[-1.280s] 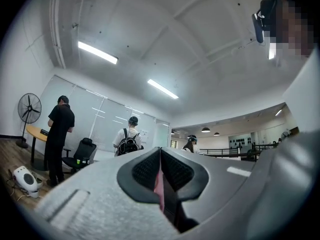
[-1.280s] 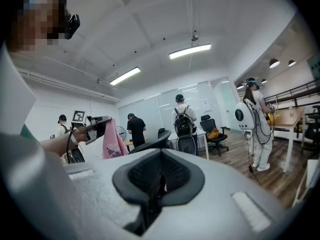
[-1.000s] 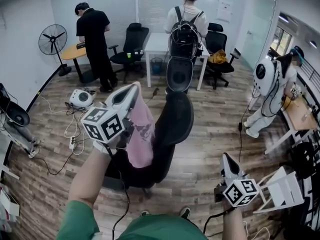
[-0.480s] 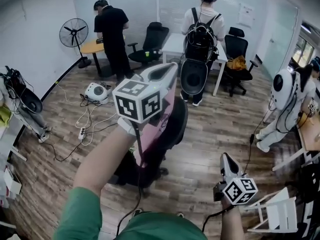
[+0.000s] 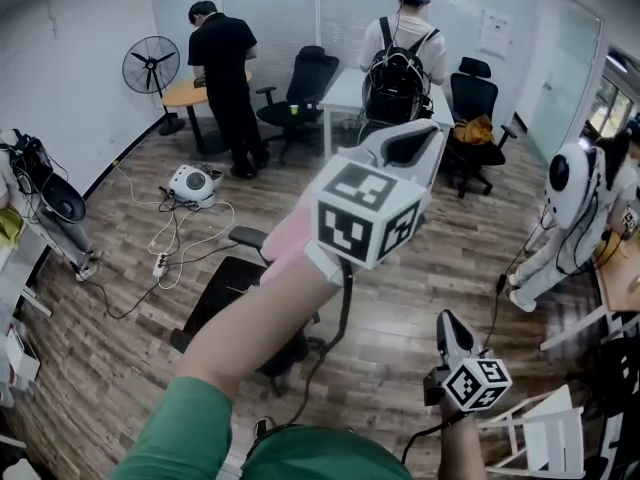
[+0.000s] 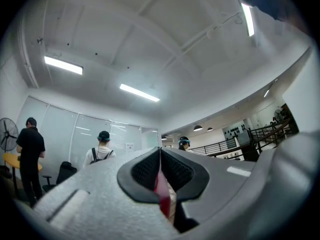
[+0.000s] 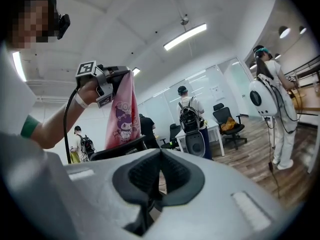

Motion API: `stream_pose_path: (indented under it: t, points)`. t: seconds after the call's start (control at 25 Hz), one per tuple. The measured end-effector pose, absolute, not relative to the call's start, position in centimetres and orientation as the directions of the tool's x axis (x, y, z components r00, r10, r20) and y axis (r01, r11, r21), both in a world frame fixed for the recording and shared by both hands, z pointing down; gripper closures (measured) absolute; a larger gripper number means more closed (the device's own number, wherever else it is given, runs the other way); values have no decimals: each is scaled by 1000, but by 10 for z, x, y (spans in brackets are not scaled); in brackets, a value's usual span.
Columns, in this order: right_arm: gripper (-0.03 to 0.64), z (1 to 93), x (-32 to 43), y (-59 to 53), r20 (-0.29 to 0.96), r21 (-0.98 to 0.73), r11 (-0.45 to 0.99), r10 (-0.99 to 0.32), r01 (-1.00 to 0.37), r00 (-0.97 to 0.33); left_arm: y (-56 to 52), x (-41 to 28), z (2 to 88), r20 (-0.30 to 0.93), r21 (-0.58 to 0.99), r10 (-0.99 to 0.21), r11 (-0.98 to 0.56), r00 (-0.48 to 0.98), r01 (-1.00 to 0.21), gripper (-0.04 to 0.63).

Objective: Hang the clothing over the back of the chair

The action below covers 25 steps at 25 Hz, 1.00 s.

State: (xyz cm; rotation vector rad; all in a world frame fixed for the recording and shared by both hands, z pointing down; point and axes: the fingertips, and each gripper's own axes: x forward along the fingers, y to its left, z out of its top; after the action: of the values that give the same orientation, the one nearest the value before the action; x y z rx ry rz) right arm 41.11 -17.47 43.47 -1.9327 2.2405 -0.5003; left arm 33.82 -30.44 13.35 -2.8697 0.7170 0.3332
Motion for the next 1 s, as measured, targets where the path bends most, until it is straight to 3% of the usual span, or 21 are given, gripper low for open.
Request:
stream_pose_path:
  t: [0.4, 0.84, 1.0]
  points:
    - [624, 455, 451, -161, 155, -351, 57, -981, -934, -118, -250, 431, 274, -132, 7, -366, -930, 921, -368, 581]
    - [624, 471, 485, -129, 185, -354, -34, -982, -935, -35, -248, 463, 397, 76, -112, -449, -891, 890, -440, 580]
    - [624, 475, 497, -116, 193, -356, -63, -981, -932, -8, -254, 462, 468, 218, -40, -464, -883, 859, -467, 580]
